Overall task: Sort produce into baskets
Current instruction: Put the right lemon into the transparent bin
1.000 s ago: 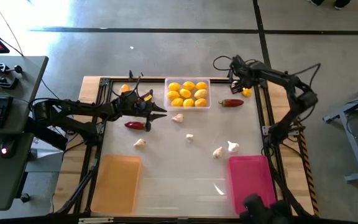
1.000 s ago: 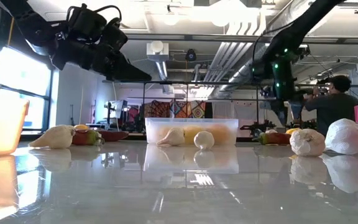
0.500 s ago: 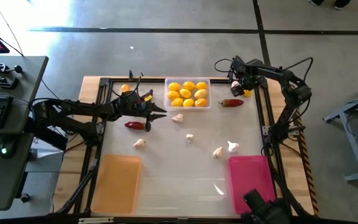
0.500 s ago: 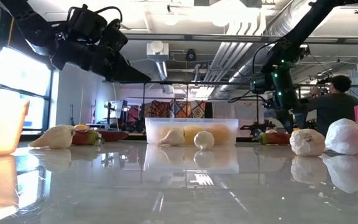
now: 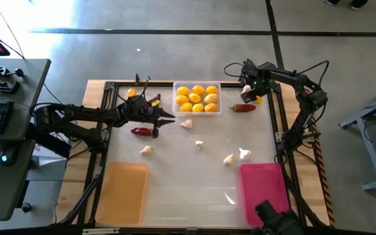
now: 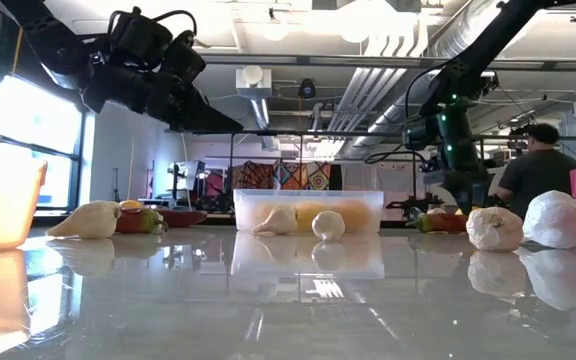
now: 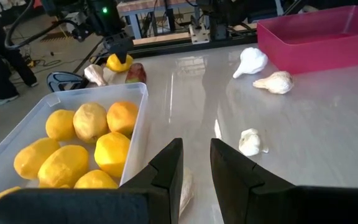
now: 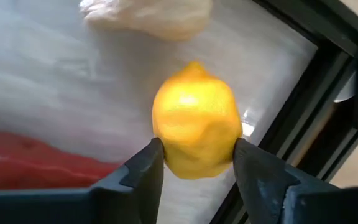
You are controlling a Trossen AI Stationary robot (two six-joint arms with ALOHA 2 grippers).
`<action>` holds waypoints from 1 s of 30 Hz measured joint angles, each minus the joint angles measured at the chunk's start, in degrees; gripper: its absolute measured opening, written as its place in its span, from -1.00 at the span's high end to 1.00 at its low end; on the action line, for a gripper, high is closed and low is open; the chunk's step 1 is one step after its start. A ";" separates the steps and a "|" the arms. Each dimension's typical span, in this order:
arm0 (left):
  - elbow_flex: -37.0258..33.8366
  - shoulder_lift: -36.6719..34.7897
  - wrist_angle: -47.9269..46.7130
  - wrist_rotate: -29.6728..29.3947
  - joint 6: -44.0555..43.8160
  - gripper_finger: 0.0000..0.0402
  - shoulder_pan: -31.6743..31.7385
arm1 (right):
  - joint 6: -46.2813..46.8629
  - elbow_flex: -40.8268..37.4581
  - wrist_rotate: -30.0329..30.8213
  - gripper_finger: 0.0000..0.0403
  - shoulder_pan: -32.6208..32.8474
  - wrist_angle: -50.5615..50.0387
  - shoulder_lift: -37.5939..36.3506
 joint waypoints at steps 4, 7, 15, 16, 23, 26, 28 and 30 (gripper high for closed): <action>0.00 0.00 0.00 0.01 0.00 0.67 0.00 | -0.87 -0.23 -1.84 0.18 0.85 -2.11 -1.70; 0.00 0.00 0.04 0.02 0.00 0.67 0.00 | -0.96 -0.04 -2.52 0.18 1.83 -3.40 -5.19; 0.02 0.00 0.37 0.02 -0.04 0.67 0.00 | 3.10 -0.04 -1.93 0.18 9.57 -2.14 -18.41; 0.02 0.00 0.35 0.02 -0.04 0.67 0.00 | 4.08 -0.04 -1.88 0.18 11.19 -0.54 -19.79; 0.02 0.00 0.69 0.02 0.07 0.67 0.09 | 8.48 0.04 -1.91 0.18 24.02 18.55 -20.03; 0.02 0.00 0.74 0.00 0.33 0.67 0.09 | 9.34 0.04 -4.23 0.18 27.78 28.10 -16.56; 0.02 0.00 0.74 0.00 0.35 0.67 0.09 | 10.71 0.04 -6.28 0.18 29.40 34.15 -13.99; 0.02 0.00 0.74 0.00 0.53 0.67 0.09 | 13.84 0.06 -6.70 0.18 30.41 38.55 -11.17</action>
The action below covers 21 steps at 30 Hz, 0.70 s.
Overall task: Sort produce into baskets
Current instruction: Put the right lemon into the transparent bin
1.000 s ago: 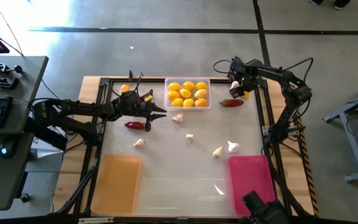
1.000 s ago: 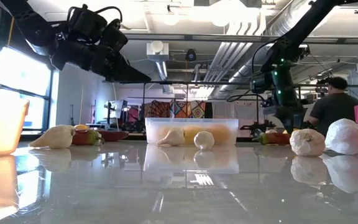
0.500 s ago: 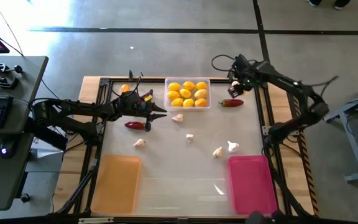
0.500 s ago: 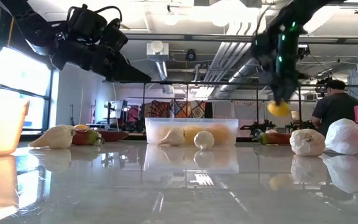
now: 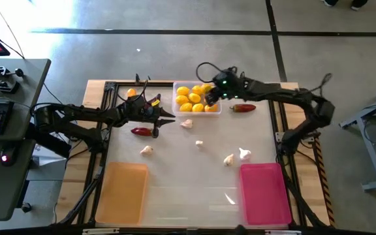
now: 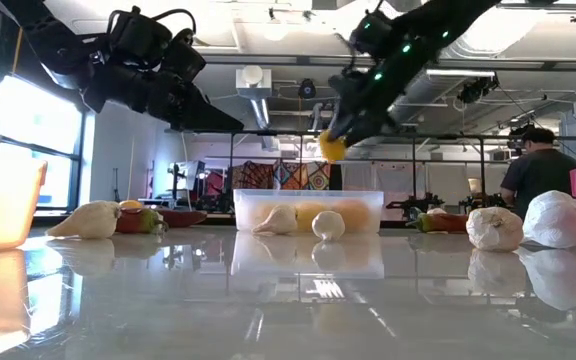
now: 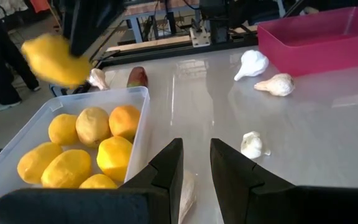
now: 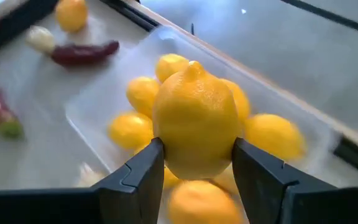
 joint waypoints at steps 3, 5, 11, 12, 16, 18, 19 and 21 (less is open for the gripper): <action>0.00 0.00 0.00 -0.20 0.73 0.67 0.00 | 5.88 0.00 0.28 0.18 0.33 2.56 4.62; 0.00 0.00 0.00 -0.50 0.90 0.67 0.00 | 7.90 0.00 0.34 0.18 0.31 3.53 7.63; 0.00 0.00 -0.02 -0.57 0.92 0.67 0.00 | 13.60 -0.01 0.68 0.18 0.30 4.45 13.04; 0.00 0.00 -0.02 -0.59 0.92 0.67 0.00 | 14.15 -0.02 1.10 0.18 0.33 4.66 13.46; 0.00 0.01 -0.02 -0.61 0.92 0.67 0.00 | 13.86 0.00 2.29 0.17 0.30 4.42 14.49; 0.00 0.00 -0.02 -0.61 0.93 0.67 0.00 | 12.27 -0.02 2.95 0.12 0.45 4.39 14.51; 0.00 0.00 -0.02 -0.61 0.92 0.67 0.00 | 11.16 -0.02 3.31 0.09 0.55 4.43 14.33; 0.00 0.00 -0.04 -0.61 0.90 0.67 0.00 | 9.45 -0.02 3.74 0.01 0.86 4.41 13.79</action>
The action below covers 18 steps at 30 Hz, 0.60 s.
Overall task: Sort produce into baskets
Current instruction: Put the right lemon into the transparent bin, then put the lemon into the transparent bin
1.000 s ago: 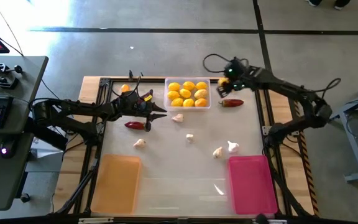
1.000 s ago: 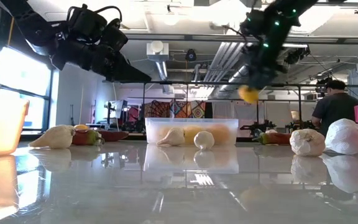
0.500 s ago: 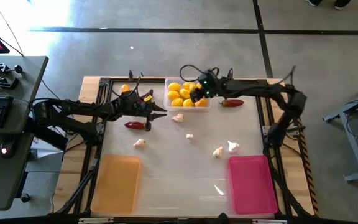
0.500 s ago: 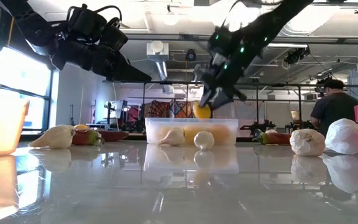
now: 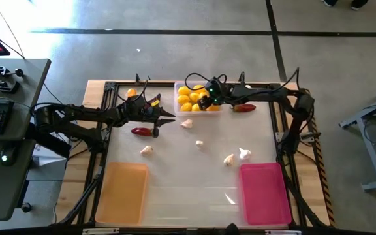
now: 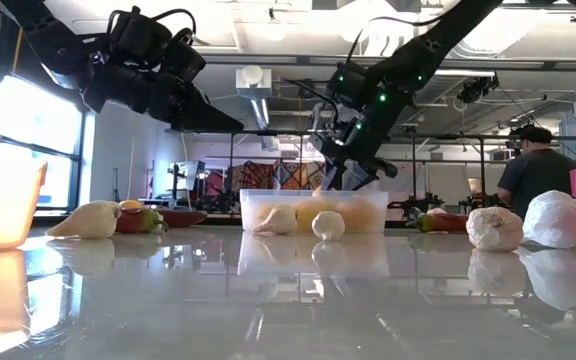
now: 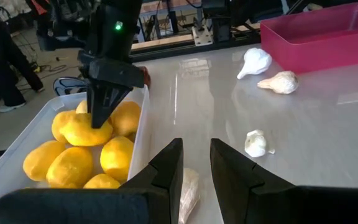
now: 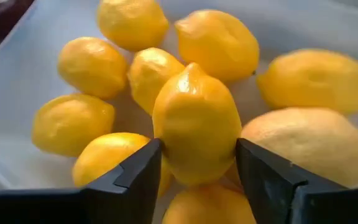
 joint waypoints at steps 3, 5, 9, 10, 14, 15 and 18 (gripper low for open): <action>0.00 0.00 -0.02 -0.02 -0.24 0.67 0.00 | -2.95 1.42 -0.02 -0.13 0.47 -0.88 -0.88; 0.00 0.00 -0.07 -0.02 -0.30 0.67 0.00 | -4.77 2.95 0.00 -0.20 0.92 -1.72 -1.52; 0.00 0.01 -0.09 -0.02 -0.31 0.67 0.00 | -8.24 5.73 1.55 -0.23 1.80 -2.78 -1.93; 0.00 0.02 -0.09 -0.02 -0.33 0.67 0.00 | -8.84 5.79 2.70 -0.20 2.01 -2.79 -1.92; 0.00 0.00 -0.09 -0.02 -0.36 0.67 0.00 | -10.09 4.88 5.15 0.09 2.57 -3.12 -1.25; 0.00 0.00 -0.09 -0.02 -0.40 0.67 0.00 | -10.11 4.19 5.60 0.21 2.63 -2.70 -1.25; 0.00 0.02 -0.08 -0.02 -0.46 0.67 0.00 | -10.11 2.89 5.59 0.60 2.65 -1.74 -1.25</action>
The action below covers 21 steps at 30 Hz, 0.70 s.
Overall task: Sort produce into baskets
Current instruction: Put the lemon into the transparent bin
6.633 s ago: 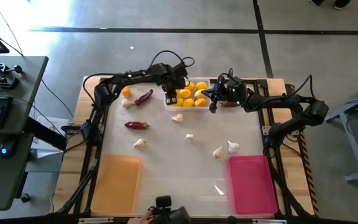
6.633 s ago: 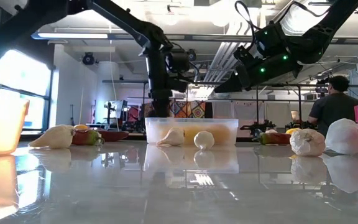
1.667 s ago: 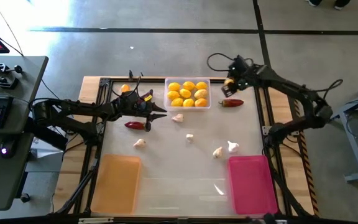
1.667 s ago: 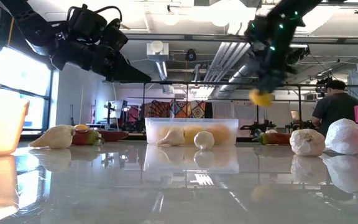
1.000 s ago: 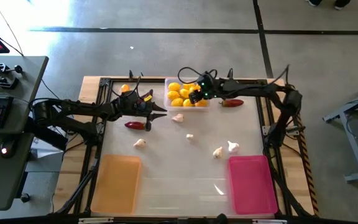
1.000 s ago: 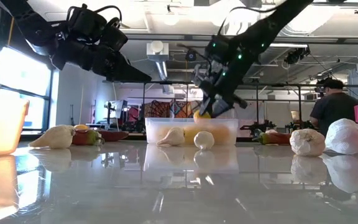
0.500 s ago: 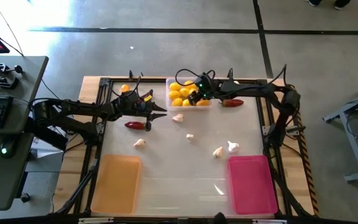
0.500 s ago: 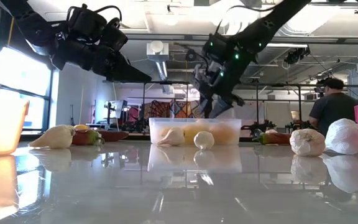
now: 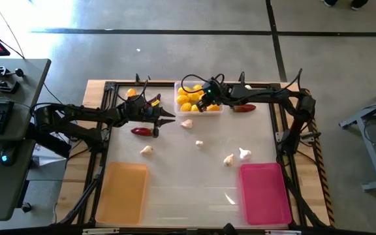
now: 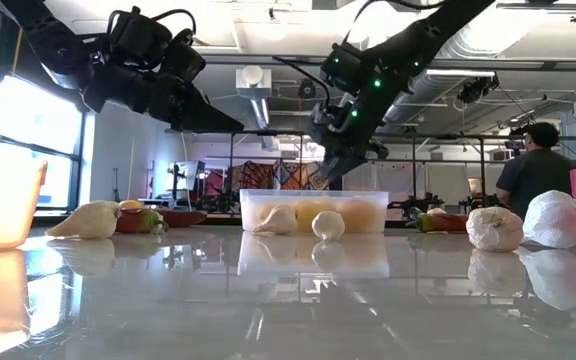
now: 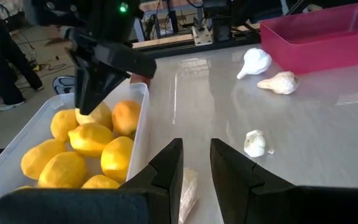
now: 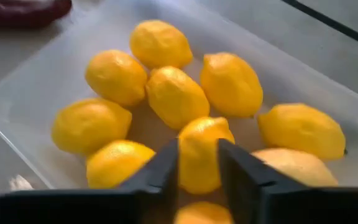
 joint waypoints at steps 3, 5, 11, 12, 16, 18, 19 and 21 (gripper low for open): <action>0.00 -0.02 0.00 0.00 0.00 0.67 0.00 | -0.25 -0.83 -0.02 0.93 0.00 0.29 0.33; 0.00 -0.01 0.00 0.00 0.01 0.67 0.00 | -0.22 -1.30 -0.03 0.93 -0.02 0.33 0.85; 0.00 0.00 -0.33 -0.92 -0.01 0.67 -0.01 | -0.30 -1.30 -1.19 0.91 -1.00 3.08 4.15; 0.00 -0.01 -0.36 -1.79 -0.04 0.67 -0.02 | -0.69 -1.28 -1.17 0.94 -1.02 3.88 4.38; 0.00 0.00 -0.70 -3.85 -0.07 0.67 0.00 | -3.71 -1.13 -1.26 0.99 -0.41 4.50 3.47; 0.00 0.00 -0.68 -3.89 -0.04 0.67 0.00 | -5.05 -0.59 -0.92 0.99 0.23 3.89 1.38; 0.00 0.00 -0.67 -3.89 -0.04 0.67 -0.01 | -5.53 -0.40 -0.31 0.99 0.56 3.69 0.16; 0.00 0.00 -0.68 -3.89 -0.33 0.67 0.00 | -6.13 -0.34 2.62 1.00 0.87 1.17 -1.94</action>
